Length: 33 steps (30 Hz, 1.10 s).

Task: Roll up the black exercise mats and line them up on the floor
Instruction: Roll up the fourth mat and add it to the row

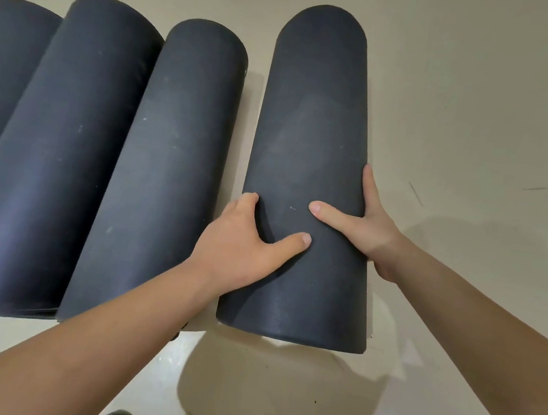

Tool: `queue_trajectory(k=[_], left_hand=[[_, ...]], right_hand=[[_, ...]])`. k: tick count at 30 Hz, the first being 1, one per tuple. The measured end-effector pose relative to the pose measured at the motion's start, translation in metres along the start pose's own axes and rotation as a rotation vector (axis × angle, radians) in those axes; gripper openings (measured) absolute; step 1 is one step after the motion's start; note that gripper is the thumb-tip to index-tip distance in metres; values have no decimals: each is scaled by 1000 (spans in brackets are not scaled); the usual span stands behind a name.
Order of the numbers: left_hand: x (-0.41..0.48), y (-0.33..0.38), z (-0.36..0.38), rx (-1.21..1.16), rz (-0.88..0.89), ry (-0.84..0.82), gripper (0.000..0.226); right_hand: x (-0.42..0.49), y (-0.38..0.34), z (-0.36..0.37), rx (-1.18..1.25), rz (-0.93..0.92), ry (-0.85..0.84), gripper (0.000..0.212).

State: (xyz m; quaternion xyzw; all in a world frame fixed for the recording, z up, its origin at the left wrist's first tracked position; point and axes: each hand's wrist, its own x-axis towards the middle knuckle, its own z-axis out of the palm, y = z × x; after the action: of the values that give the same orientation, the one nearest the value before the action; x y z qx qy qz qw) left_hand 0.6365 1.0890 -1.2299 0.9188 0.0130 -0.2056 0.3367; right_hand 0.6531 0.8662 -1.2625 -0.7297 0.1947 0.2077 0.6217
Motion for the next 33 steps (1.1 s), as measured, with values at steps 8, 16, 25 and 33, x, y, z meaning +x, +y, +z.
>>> queue_trajectory(k=[8, 16, 25, 33], left_hand=[[-27, -6, -13, 80, -167, -109, 92], [-12, -15, -41, 209, -149, -164, 99], [-4, -29, -12, 404, -19, -149, 137], [4, -37, 11, 547, -19, -158, 137]], right_hand=[[-38, 12, 41, -63, 11, 68, 142], [-43, -1, 40, -210, -49, 45, 109], [-32, 28, 55, -324, -153, 111, 108], [-22, 44, 60, -492, -164, 150, 113]])
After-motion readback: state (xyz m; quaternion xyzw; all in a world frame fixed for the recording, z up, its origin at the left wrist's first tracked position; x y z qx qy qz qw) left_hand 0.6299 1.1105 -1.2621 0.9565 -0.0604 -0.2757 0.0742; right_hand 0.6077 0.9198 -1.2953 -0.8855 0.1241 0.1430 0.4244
